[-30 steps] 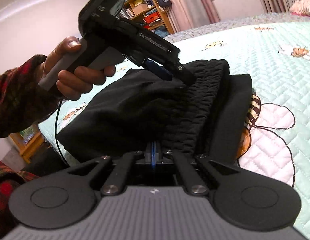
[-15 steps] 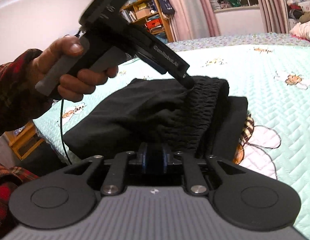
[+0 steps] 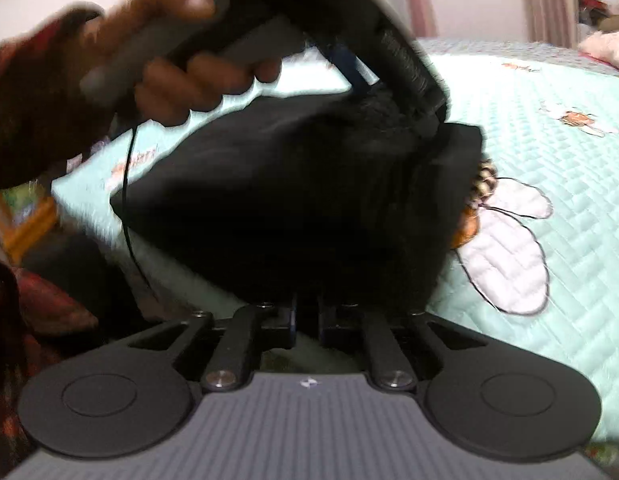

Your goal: Fold clothes

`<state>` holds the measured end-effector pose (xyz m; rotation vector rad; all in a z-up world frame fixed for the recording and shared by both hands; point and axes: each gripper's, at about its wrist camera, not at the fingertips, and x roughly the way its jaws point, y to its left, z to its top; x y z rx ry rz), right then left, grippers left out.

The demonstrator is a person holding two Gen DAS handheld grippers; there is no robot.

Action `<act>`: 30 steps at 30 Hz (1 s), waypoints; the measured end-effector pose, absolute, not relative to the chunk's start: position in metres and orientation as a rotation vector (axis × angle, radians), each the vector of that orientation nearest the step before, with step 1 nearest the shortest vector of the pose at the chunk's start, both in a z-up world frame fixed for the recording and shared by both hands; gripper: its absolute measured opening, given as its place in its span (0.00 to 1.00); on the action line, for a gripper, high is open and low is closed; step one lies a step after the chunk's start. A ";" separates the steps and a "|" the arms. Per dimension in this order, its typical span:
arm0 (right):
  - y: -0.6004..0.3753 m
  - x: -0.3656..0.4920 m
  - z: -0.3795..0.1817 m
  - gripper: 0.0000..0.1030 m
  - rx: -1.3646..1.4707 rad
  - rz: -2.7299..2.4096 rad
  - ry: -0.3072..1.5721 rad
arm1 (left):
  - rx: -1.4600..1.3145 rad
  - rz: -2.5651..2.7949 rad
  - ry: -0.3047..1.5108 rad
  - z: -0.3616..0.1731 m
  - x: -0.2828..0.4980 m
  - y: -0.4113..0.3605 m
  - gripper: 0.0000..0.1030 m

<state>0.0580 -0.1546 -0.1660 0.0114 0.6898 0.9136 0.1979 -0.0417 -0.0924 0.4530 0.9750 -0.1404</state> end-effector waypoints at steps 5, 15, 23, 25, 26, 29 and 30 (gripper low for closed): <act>-0.171 0.051 -0.133 0.15 0.101 0.993 0.620 | 0.445 -0.143 0.983 -0.096 0.198 -0.040 0.87; -0.146 0.069 -0.154 0.14 0.025 0.975 0.647 | 0.430 -0.190 1.018 -0.099 0.198 -0.041 0.88; -0.163 0.058 -0.168 0.00 0.001 0.907 0.705 | 0.416 -0.177 1.002 -0.106 0.195 -0.040 0.91; -0.171 0.059 -0.163 0.01 0.056 0.925 0.729 | 0.414 -0.180 0.997 -0.104 0.193 -0.039 0.90; -0.173 0.060 -0.155 0.06 0.080 0.932 0.717 | 0.413 -0.182 0.994 -0.104 0.193 -0.038 0.90; -0.179 0.060 -0.126 0.14 0.142 0.957 0.641 | 0.408 -0.184 0.989 -0.103 0.191 -0.037 0.90; -0.177 0.059 -0.116 0.16 0.145 0.971 0.596 | 0.409 -0.182 0.988 -0.104 0.191 -0.038 0.90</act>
